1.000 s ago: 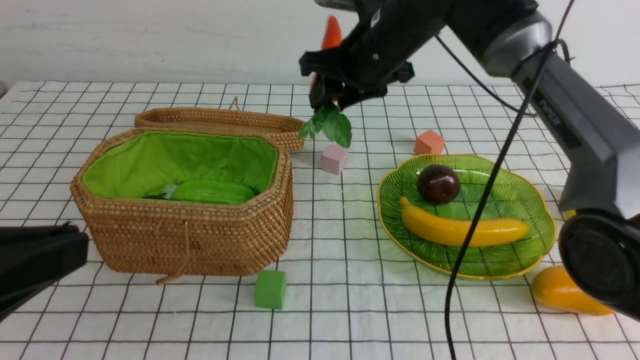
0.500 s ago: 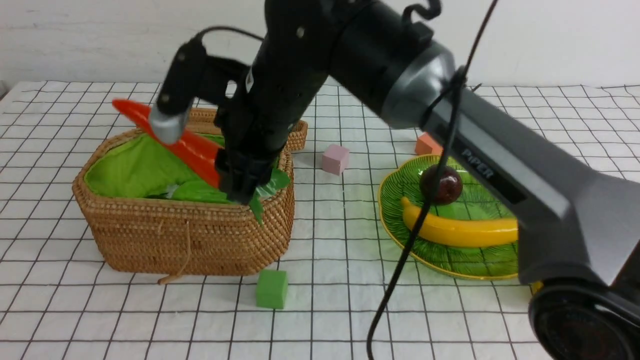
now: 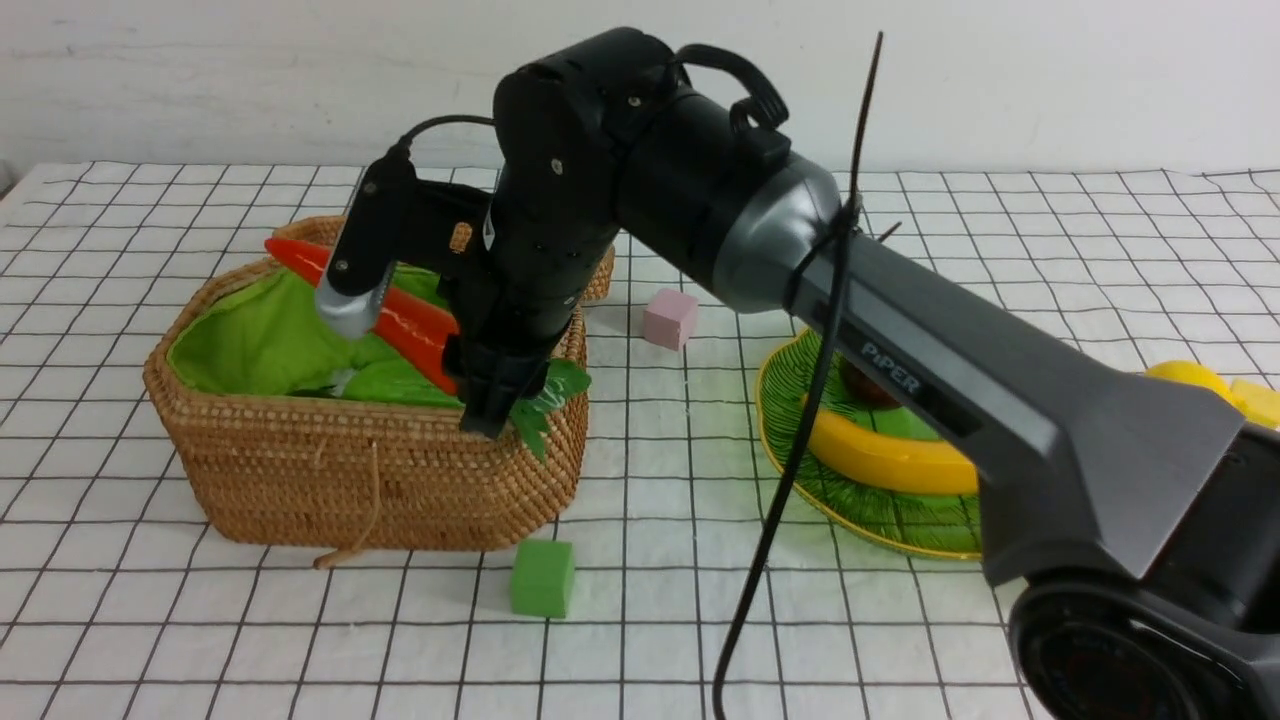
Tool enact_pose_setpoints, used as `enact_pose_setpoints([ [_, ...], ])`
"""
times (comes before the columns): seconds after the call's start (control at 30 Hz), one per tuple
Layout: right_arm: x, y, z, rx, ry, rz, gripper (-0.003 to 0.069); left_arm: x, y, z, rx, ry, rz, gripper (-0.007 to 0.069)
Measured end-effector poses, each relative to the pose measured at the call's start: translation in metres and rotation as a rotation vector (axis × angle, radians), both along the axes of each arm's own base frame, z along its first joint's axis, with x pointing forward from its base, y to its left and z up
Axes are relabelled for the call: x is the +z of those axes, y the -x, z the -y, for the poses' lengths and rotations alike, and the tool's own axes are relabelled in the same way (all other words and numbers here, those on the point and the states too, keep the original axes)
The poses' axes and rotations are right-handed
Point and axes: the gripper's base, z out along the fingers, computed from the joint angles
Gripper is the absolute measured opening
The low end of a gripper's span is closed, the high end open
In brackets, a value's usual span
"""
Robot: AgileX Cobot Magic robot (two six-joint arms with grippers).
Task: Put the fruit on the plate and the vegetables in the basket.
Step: Use the right arm to grab a carrot and put it into the left basket, then use the right arm to grab a mango and put it into the right plate
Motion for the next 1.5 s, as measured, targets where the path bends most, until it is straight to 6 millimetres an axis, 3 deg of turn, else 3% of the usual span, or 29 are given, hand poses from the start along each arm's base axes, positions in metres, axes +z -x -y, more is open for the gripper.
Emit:
enact_pose_setpoints([
  [0.33,0.005,-0.009,-0.004,-0.032,-0.059,0.1,0.0367,-0.001,0.0,0.001,-0.014,-0.017,-0.002,0.0018],
  [0.7,0.006,-0.01,-0.004,-0.052,-0.074,0.104,0.0547,-0.001,0.0,0.001,-0.014,-0.02,-0.001,0.0023],
  [0.77,0.006,-0.01,-0.003,-0.075,-0.077,0.091,0.055,0.0,0.0,0.001,-0.015,-0.019,0.0,0.0023],
  [0.9,0.027,0.0,0.009,-0.147,-0.077,0.043,0.0514,0.001,0.0,0.001,-0.018,-0.014,0.012,0.0024],
  [1.0,0.064,0.017,0.026,-0.216,-0.096,0.005,0.0424,0.003,0.0,0.003,-0.037,-0.007,0.033,0.0024],
  [1.1,0.116,0.034,0.055,-0.321,-0.201,0.023,0.0266,0.004,0.001,0.012,-0.125,0.006,0.047,0.0024],
  [1.2,0.145,0.04,0.077,-0.423,-0.297,0.019,0.015,0.004,0.0,0.022,-0.224,-0.005,0.045,0.0024],
  [1.27,0.168,0.043,0.104,-0.543,-0.38,0.006,0.0067,0.003,-0.002,0.034,-0.334,-0.029,0.035,0.0024],
  [1.4,0.183,0.054,0.155,-0.709,-0.417,-0.029,0.0006,0.003,-0.003,0.047,-0.466,-0.041,0.033,0.0024],
  [1.5,0.169,0.076,0.209,-0.855,-0.352,-0.089,0.0003,0.004,-0.002,0.054,-0.553,-0.071,0.074,0.0024],
])
